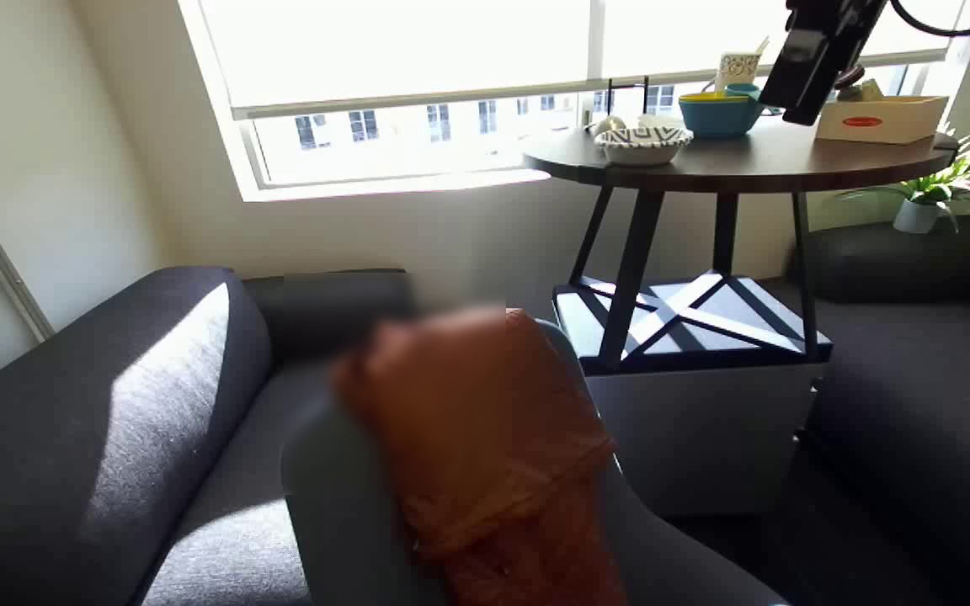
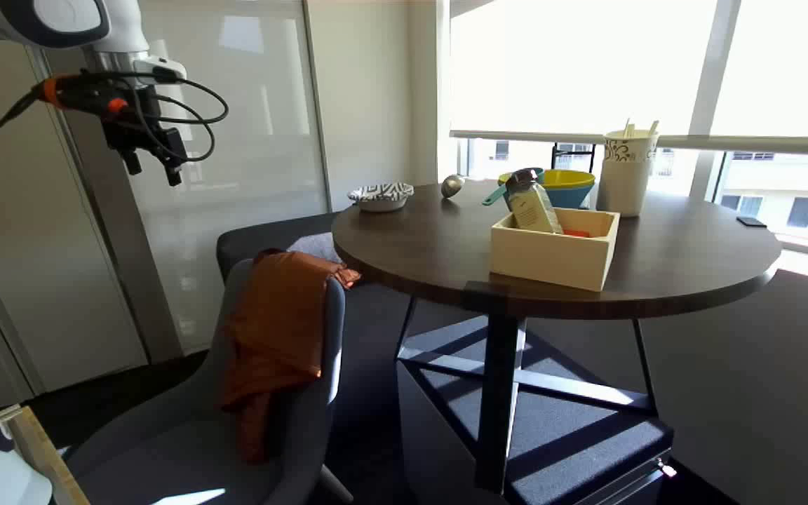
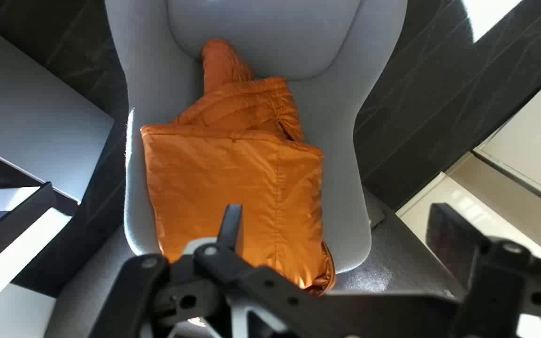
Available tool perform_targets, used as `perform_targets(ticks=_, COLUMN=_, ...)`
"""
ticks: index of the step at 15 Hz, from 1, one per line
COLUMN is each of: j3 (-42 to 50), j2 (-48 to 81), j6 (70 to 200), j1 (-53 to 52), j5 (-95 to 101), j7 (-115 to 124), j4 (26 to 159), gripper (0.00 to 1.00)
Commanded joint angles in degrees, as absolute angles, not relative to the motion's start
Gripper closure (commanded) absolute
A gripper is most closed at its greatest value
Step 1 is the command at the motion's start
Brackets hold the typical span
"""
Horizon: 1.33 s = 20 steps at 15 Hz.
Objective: Move the blue bowl to the left
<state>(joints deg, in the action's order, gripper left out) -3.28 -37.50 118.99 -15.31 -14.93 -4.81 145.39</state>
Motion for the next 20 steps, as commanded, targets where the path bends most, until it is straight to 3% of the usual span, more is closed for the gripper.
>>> perform_targets(ticks=1, j3=-4.0, j2=-37.5, j6=118.7, j1=-14.5, j5=-15.4, j7=-5.2, j4=145.2, gripper=0.00)
perform_targets(ticks=8, j3=-3.6, j2=-37.5, j6=119.4, j1=-14.0, j5=-16.1, j7=-4.2, j4=145.1, gripper=0.00)
perform_targets(ticks=20, j3=-0.4, j2=-34.3, j6=131.0, j1=4.3, j5=-3.3, j7=2.0, j4=133.5, gripper=0.00)
